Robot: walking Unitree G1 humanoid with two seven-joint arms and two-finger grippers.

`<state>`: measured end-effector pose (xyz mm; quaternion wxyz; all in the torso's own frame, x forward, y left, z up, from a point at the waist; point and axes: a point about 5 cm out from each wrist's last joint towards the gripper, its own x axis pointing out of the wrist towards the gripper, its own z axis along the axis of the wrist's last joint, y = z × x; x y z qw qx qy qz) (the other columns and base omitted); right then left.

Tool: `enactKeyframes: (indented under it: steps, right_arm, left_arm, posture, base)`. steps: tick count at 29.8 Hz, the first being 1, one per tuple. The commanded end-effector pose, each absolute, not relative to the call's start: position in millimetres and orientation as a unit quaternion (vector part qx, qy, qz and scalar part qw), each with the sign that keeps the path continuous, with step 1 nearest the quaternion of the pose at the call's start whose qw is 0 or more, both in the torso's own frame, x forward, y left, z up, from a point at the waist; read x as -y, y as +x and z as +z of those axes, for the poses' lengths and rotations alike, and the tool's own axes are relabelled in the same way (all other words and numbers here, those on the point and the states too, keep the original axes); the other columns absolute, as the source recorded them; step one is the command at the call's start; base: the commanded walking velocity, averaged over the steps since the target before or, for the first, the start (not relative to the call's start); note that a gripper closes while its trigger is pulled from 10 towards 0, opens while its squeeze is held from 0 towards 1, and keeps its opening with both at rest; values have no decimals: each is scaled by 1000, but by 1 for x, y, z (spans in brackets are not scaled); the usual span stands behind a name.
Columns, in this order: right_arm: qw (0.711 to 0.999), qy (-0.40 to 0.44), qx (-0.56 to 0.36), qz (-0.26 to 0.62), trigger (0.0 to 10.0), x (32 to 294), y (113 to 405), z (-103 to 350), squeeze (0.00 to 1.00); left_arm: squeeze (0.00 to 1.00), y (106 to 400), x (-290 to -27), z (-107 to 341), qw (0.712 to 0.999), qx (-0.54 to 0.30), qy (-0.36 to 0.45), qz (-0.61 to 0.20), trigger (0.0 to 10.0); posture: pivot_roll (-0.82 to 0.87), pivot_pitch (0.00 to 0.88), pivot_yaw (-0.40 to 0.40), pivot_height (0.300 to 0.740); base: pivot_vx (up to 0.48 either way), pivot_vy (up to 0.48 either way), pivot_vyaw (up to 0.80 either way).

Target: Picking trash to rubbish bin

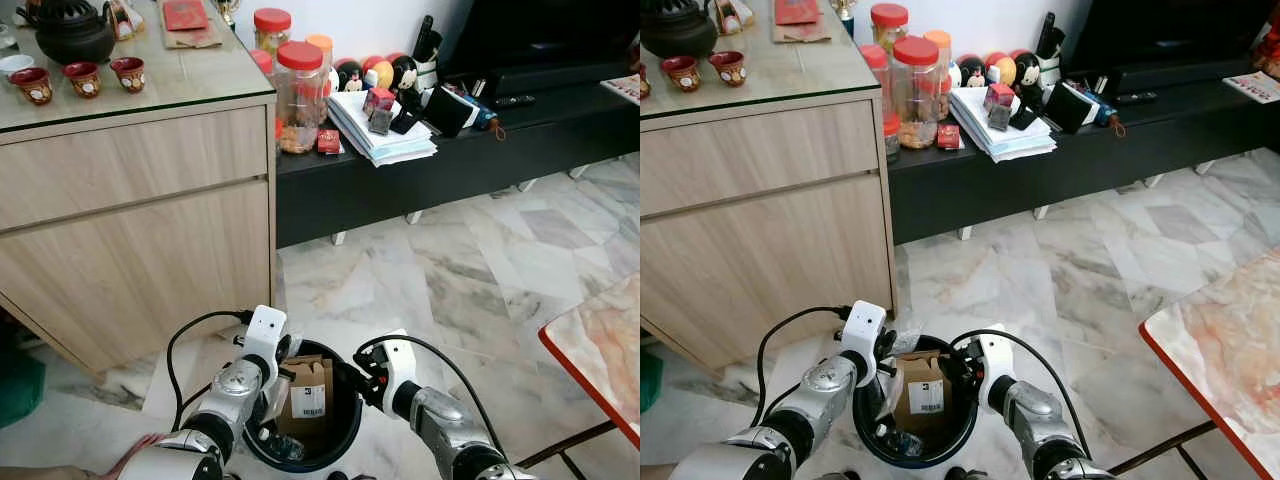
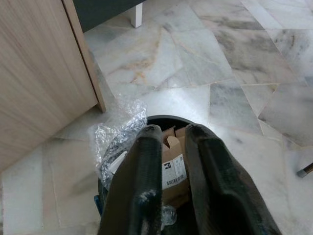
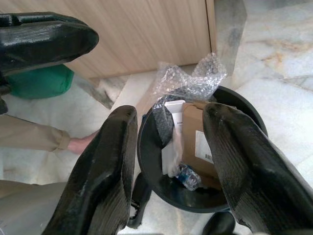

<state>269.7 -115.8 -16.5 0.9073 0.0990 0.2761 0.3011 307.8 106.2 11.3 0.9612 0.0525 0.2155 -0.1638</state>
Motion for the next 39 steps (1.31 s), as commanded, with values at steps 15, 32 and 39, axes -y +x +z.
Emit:
enactKeyframes:
  steps: [15,32,39]
  right_arm:
    - [935,26,-350,59,10000,178,243,-47,0]
    - [913,34,-406,-8,10000,195,202,-71,0]
    - [915,36,-400,-19,10000,200,203,-70,0]
  left_arm:
    - [0,240,-190,-51,911,-386,141,-12,10000]
    - [0,207,-192,-71,887,-431,163,-15,10000]
    - [0,212,-188,-69,892,-423,158,-19,10000]
  posture:
    - [73,148,-130,740]
    - [73,139,-108,740]
    - [63,129,-100,740]
  base:
    - [0,0,0]
    - [0,0,0]
    - [-106,0,0]
